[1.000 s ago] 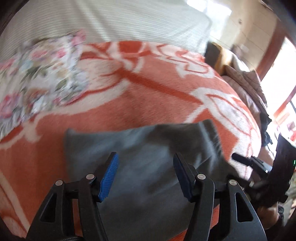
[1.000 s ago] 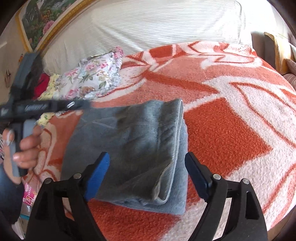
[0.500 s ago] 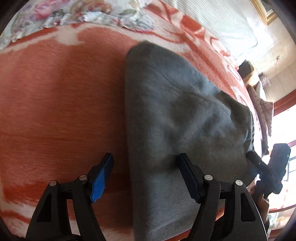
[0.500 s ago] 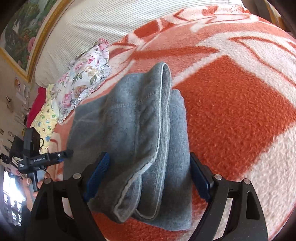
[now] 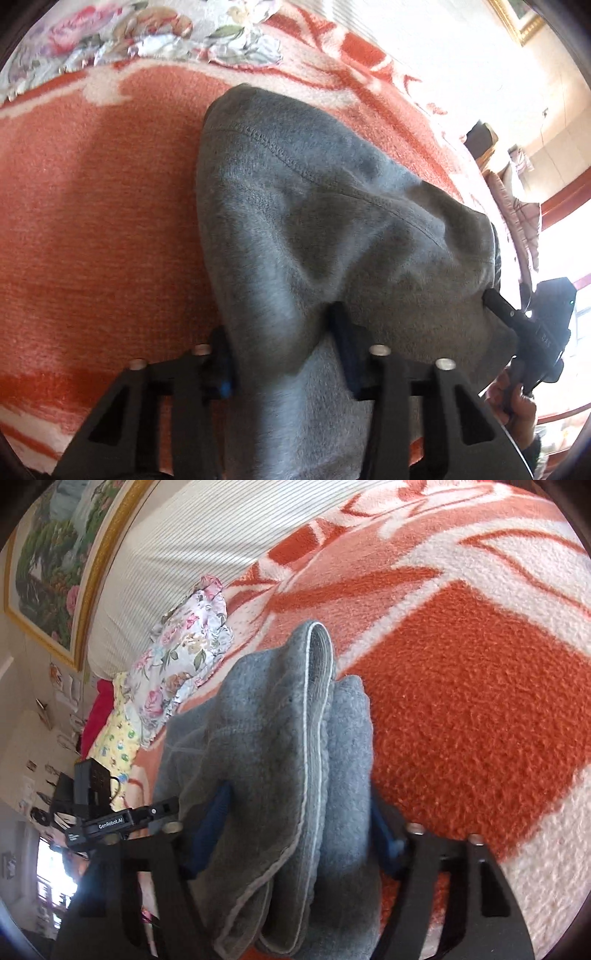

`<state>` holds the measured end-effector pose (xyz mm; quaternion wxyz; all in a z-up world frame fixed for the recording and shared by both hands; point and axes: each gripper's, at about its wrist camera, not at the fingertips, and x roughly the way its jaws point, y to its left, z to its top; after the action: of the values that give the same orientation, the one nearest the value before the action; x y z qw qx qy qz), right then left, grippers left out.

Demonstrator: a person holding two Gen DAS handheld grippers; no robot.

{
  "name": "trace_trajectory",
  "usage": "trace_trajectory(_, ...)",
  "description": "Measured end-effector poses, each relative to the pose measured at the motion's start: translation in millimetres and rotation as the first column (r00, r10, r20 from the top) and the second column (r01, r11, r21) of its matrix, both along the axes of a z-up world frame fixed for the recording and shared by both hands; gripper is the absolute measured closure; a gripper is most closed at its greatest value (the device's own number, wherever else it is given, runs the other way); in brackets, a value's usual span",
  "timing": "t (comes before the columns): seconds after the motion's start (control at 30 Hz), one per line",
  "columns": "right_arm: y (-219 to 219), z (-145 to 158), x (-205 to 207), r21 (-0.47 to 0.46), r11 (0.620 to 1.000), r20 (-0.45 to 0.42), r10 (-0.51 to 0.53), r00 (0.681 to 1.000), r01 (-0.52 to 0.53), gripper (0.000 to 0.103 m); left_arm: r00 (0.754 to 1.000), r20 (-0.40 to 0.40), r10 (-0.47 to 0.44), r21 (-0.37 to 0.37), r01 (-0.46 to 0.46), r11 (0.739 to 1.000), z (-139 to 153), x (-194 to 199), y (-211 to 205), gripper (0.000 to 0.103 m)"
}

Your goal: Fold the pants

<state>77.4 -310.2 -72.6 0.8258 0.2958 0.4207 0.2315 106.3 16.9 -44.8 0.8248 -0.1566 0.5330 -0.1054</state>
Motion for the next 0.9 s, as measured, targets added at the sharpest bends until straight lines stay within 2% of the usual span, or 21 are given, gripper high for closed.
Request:
trace_trajectory(0.13, -4, 6, -5, 0.011, 1.000, 0.016, -0.019, 1.000, 0.018, 0.061, 1.000, 0.019, 0.006, 0.004, -0.006, 1.000, 8, -5, 3, 0.082)
trace_trajectory(0.27, 2, 20, -10, -0.019, 1.000, 0.046, -0.006, 0.999, 0.007, 0.068, 0.999, 0.045, 0.002, 0.029, -0.004, 1.000, 19, -13, 2, 0.087)
trace_trajectory(0.53, 25, 59, -13, -0.044, 0.998, 0.130, 0.056, 0.990, -0.051, 0.072, 0.995, 0.095, 0.021, 0.003, -0.022, 1.000, 45, -30, 16, 0.089)
trace_trajectory(0.9, 76, 84, 8, -0.042, 0.986, 0.195, 0.169, 0.966, -0.164, 0.072, 0.978, 0.174, 0.116, 0.009, -0.120, 0.993, 80, -44, 72, 0.089)
